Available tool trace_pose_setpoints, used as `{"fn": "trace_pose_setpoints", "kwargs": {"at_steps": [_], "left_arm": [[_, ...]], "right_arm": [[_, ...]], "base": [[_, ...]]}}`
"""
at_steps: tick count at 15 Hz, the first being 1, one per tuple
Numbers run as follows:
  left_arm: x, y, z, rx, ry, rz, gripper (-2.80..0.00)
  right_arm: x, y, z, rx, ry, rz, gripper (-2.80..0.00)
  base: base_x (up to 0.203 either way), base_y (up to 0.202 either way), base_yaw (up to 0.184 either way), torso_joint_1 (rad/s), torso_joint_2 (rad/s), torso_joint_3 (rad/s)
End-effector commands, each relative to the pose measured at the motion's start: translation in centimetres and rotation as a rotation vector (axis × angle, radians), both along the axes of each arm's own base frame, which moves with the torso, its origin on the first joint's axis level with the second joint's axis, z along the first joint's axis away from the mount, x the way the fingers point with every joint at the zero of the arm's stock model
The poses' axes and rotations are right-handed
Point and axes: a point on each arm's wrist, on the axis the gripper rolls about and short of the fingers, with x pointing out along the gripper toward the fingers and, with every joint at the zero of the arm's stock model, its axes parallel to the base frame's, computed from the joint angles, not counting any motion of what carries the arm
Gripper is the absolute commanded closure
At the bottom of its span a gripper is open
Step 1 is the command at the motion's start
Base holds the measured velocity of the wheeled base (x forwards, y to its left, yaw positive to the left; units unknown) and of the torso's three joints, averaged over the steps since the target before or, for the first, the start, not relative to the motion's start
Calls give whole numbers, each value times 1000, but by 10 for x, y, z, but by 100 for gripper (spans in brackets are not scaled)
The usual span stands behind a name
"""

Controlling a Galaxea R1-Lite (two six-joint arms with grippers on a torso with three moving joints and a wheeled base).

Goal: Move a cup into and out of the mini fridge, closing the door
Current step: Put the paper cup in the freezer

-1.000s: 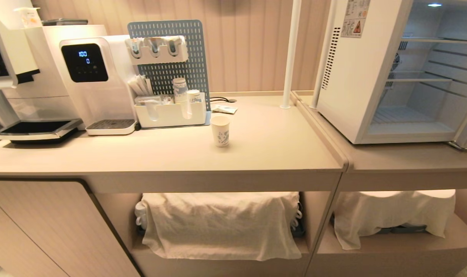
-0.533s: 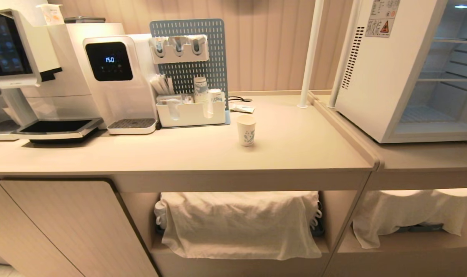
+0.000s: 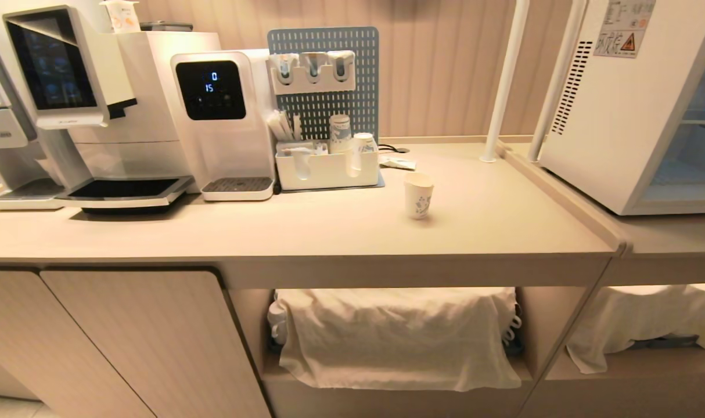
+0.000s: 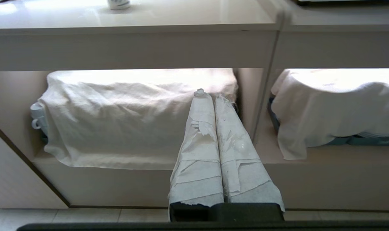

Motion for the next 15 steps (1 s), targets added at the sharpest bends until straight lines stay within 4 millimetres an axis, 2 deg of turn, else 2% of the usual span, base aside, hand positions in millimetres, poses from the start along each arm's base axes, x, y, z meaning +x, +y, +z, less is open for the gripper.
{"fn": "trace_pose_setpoints", "kwargs": {"at_steps": [1, 9, 15], "left_arm": [[0, 0, 0, 0, 1, 0, 0], [0, 0, 0, -1, 5, -1, 0], [0, 0, 0, 9, 4, 0, 0]], "right_arm": [[0, 0, 0, 0, 1, -1, 0], [0, 0, 0, 0, 1, 0, 0], [0, 0, 0, 0, 0, 1, 0]], "base": [[0, 188, 1, 2, 0, 4], [0, 189, -1, 3, 3, 2], [9, 29, 2, 2, 1, 2]]}}
